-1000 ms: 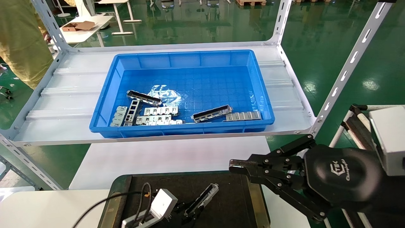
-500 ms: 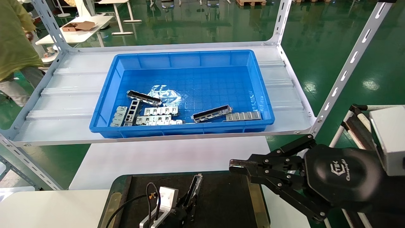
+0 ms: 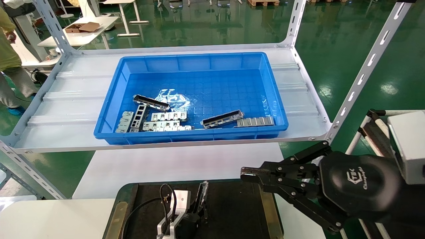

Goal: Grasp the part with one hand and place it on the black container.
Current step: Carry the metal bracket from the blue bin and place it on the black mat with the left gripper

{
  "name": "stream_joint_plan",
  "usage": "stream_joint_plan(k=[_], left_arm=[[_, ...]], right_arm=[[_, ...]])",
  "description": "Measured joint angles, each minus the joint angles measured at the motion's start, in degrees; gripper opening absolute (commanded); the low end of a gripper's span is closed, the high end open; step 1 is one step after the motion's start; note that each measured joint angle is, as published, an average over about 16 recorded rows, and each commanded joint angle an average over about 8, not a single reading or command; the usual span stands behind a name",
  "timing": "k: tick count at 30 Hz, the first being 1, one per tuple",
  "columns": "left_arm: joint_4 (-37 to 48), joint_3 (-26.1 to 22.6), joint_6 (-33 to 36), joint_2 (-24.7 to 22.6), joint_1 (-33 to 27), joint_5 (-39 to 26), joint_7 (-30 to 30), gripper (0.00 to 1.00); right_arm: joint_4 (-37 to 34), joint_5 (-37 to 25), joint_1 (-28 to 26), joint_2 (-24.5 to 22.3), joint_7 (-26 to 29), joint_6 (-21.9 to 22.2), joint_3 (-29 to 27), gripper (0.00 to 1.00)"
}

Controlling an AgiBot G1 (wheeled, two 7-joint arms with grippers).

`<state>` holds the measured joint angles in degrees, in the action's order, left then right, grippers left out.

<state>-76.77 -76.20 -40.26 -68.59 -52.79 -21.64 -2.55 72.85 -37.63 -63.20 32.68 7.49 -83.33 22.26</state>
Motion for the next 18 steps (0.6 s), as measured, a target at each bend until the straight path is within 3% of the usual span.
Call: stream_joint_plan(k=[18], left_arm=[[1.44,0.61,-2.43,-1.84,1.38,-1.77,-1.38,0.0]], right_arm=[[0.0,0.01,0.0,0.0,0.0,0.0,0.01,0.0]])
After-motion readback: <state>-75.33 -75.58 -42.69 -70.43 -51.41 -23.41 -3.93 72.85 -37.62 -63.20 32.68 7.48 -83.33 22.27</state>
